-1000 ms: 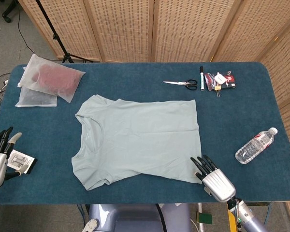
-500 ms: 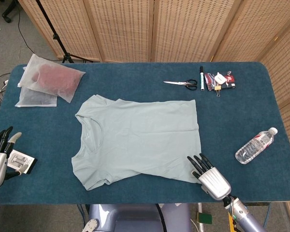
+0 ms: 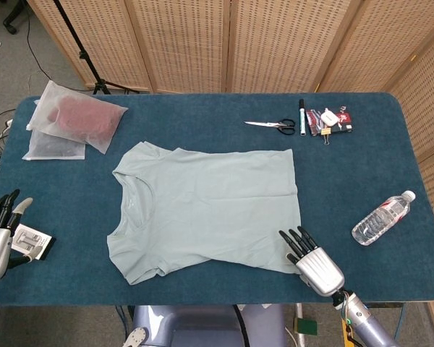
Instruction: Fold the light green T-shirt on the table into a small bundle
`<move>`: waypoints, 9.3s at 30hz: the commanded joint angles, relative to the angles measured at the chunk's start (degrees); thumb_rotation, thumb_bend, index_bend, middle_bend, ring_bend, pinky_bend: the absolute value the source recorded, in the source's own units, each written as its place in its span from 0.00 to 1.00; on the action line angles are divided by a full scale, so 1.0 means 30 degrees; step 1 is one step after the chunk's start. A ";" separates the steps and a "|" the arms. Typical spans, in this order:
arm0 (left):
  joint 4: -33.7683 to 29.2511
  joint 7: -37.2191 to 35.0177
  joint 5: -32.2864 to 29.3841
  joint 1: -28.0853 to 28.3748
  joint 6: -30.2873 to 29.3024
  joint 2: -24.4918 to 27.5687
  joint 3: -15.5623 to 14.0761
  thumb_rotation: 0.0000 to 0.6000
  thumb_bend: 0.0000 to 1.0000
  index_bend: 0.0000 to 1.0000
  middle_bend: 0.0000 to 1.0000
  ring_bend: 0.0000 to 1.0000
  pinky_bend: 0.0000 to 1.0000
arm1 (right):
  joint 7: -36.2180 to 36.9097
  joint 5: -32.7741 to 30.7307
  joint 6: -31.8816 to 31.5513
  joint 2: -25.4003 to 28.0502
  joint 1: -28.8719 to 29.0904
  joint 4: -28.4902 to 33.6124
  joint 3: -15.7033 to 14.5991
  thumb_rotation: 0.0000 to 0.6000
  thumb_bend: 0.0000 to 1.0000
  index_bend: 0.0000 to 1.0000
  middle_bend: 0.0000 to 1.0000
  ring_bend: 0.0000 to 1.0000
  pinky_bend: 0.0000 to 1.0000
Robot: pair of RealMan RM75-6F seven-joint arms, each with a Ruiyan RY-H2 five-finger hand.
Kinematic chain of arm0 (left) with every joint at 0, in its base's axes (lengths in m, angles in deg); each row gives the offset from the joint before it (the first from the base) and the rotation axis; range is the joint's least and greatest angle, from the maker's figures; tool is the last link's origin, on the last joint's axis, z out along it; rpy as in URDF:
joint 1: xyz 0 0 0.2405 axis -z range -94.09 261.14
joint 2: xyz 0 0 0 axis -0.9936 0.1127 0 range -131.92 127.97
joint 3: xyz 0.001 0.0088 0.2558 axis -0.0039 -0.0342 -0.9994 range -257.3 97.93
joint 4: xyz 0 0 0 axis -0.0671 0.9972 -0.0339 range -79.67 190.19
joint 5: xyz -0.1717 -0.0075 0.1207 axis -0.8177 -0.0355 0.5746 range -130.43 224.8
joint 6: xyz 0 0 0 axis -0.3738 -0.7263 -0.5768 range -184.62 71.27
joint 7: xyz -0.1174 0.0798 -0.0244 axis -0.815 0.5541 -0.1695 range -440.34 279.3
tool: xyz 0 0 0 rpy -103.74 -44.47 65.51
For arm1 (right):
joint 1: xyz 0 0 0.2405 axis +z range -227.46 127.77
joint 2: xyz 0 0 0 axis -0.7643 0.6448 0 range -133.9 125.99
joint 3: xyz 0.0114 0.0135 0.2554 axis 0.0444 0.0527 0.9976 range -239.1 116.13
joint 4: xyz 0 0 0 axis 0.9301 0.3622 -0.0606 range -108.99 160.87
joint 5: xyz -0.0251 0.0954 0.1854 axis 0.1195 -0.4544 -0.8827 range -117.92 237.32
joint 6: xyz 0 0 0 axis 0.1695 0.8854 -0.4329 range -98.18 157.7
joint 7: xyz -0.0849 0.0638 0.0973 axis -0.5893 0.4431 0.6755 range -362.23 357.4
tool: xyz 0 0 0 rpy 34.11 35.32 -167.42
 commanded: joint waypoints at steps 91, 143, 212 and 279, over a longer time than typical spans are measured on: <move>2.0399 -0.9914 0.8333 0.3355 -0.3954 -1.1900 -0.4226 1.00 0.14 0.50 0.00 0.00 0.00 | 0.0501 -0.1027 0.0136 0.0015 0.0546 -0.0132 -0.0496 1.00 0.44 0.61 0.00 0.00 0.03; 2.0970 -1.1332 0.7000 0.3979 -0.3308 -1.3250 -0.5724 1.00 0.53 0.73 0.00 0.00 0.00 | 0.0792 -0.1040 0.0112 0.0206 0.0653 -0.0115 -0.0634 1.00 0.45 0.62 0.00 0.00 0.03; 1.5368 -1.0457 1.1347 0.1581 -0.7721 -0.7722 -0.9776 1.00 0.54 0.75 0.00 0.00 0.00 | 0.4621 0.6131 -0.2817 0.4331 0.0131 0.3040 -0.5953 1.00 0.49 0.65 0.03 0.00 0.03; 0.6395 -0.7452 -0.1482 0.8187 0.7912 -0.5785 0.0107 1.00 0.54 0.76 0.00 0.00 0.00 | 0.8630 -0.9996 1.1200 0.2427 0.7403 0.0662 0.3446 1.00 0.00 0.00 0.00 0.00 0.03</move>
